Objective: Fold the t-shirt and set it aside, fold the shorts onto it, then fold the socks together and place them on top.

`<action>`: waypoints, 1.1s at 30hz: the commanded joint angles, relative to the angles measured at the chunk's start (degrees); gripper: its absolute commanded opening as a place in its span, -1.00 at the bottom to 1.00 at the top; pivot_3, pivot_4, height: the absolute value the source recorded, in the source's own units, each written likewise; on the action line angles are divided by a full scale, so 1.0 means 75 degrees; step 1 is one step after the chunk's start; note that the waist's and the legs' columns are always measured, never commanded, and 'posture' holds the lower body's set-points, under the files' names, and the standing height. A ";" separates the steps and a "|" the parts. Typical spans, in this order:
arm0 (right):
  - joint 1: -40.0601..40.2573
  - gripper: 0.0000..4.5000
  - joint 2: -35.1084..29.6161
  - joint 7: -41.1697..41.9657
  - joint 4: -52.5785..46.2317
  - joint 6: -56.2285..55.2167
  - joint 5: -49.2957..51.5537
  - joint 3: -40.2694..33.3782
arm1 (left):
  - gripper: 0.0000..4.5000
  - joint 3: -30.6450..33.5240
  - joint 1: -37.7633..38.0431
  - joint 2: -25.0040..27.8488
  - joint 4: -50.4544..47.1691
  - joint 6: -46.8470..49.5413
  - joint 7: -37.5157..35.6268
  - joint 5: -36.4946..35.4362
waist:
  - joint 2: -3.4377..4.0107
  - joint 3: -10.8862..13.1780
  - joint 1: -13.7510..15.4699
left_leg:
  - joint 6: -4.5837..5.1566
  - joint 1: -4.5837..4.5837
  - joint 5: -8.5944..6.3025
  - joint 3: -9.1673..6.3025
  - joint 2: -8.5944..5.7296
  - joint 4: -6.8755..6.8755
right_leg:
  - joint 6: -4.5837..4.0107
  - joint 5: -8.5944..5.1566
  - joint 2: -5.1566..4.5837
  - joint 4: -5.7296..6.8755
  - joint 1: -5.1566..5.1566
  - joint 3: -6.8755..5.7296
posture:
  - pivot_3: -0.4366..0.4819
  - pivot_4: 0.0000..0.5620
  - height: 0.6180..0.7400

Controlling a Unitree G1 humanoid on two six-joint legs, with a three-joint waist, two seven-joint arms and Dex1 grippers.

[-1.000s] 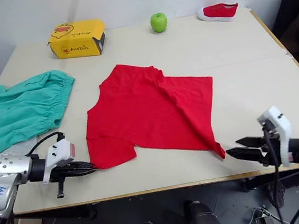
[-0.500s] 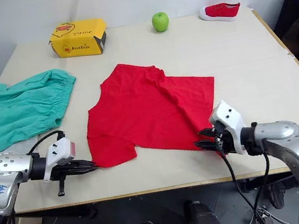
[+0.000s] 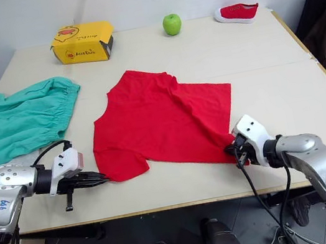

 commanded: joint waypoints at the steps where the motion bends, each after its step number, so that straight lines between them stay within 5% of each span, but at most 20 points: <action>1: -0.0049 -0.99 -0.0632 0.0547 0.0743 -0.0773 -0.0299 -0.0556 | -1.00 0.0170 0.0163 0.0253 0.0069 -0.0204 -0.0111 -0.0027 | 0.0000 0.0000 0.0014 | 0.0000 -0.0001 0.0000 0.0000 0.0000 0.0000 | 0.0000 0.0000 0.0000 -0.0001 0.0000 0.0000 | -0.05 -0.47 1.00; 9: 0.0643 -0.99 -0.1176 0.2327 -0.0039 -0.1755 0.0356 -0.1332 | -1.00 0.0165 0.0158 0.0293 0.0263 -0.0407 -0.0106 -0.0028 | 0.0000 0.0000 -0.0003 | 0.0015 0.0002 -0.0008 0.0000 0.0001 -0.0001 | 0.0000 0.0000 0.0004 0.0007 -0.0002 -0.0001 | -0.05 -0.47 1.00; 16: 0.1827 -0.02 -0.1575 0.2839 -0.0622 -0.3841 -0.0924 -0.1050 | -1.00 0.0163 0.0154 0.0298 0.0320 -0.0519 -0.0138 -0.0036 | 0.0000 0.0000 0.0026 | 0.0014 0.0003 -0.0008 -0.0001 0.0001 0.0000 | 0.0000 0.0000 0.0003 0.0003 0.0002 -0.0001 | -0.05 -0.47 1.00; 29: 0.1089 -0.02 -0.0979 0.2252 0.0707 -0.5255 -0.2466 -0.0028 | -1.00 0.0232 0.0193 0.0344 0.0309 -0.0552 -0.0135 -0.0071 | -0.0002 -0.0001 -0.0004 | -0.0027 0.0011 0.0014 0.0008 0.0000 0.0001 | -0.0001 0.0000 0.0008 0.0009 0.0004 0.0002 | -0.05 -0.47 1.00; 33: 0.1000 -0.44 -0.0893 0.2200 0.0834 -0.5318 -0.2639 0.0134 | -1.00 0.0263 0.0213 0.0361 0.0333 -0.0545 -0.0133 -0.0082 | -0.0009 -0.0005 -0.0009 | -0.0026 0.0014 0.0014 0.0008 0.0001 0.0002 | -0.0001 0.0000 0.0008 0.0011 0.0007 0.0003 | -0.05 -0.47 1.00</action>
